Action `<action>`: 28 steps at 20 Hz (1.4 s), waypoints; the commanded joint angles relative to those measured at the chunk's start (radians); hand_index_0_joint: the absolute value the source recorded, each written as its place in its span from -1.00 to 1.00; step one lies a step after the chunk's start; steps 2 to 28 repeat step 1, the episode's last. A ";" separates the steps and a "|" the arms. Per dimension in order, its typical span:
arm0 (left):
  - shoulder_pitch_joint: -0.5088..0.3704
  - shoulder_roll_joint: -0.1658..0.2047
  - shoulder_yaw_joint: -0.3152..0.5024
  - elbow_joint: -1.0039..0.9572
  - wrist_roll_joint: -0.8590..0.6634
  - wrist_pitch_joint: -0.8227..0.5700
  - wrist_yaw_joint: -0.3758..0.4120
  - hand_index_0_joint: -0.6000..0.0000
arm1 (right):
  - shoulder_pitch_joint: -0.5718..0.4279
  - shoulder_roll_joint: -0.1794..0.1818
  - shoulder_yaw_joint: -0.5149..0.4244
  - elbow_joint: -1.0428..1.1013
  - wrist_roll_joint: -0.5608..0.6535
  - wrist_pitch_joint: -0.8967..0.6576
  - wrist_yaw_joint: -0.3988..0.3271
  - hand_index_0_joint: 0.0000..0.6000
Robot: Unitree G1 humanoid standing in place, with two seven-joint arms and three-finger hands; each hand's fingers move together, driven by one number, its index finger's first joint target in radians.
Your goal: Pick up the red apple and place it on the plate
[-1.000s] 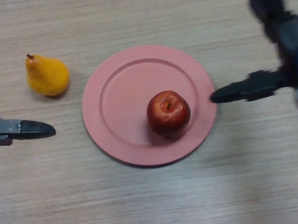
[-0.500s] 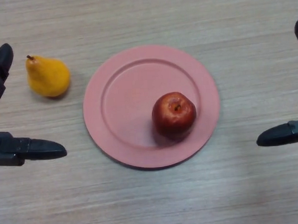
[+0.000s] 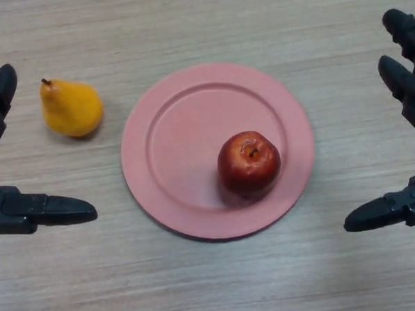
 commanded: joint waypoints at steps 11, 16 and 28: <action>-0.004 0.032 0.017 -0.060 0.048 -0.160 0.014 1.00 | -0.018 -0.008 -0.046 -0.062 -0.019 -0.139 -0.024 -1.00; -0.004 0.032 0.017 -0.060 0.048 -0.160 0.014 1.00 | -0.018 -0.008 -0.046 -0.062 -0.019 -0.139 -0.024 -1.00; -0.004 0.032 0.017 -0.060 0.048 -0.160 0.014 1.00 | -0.018 -0.008 -0.046 -0.062 -0.019 -0.139 -0.024 -1.00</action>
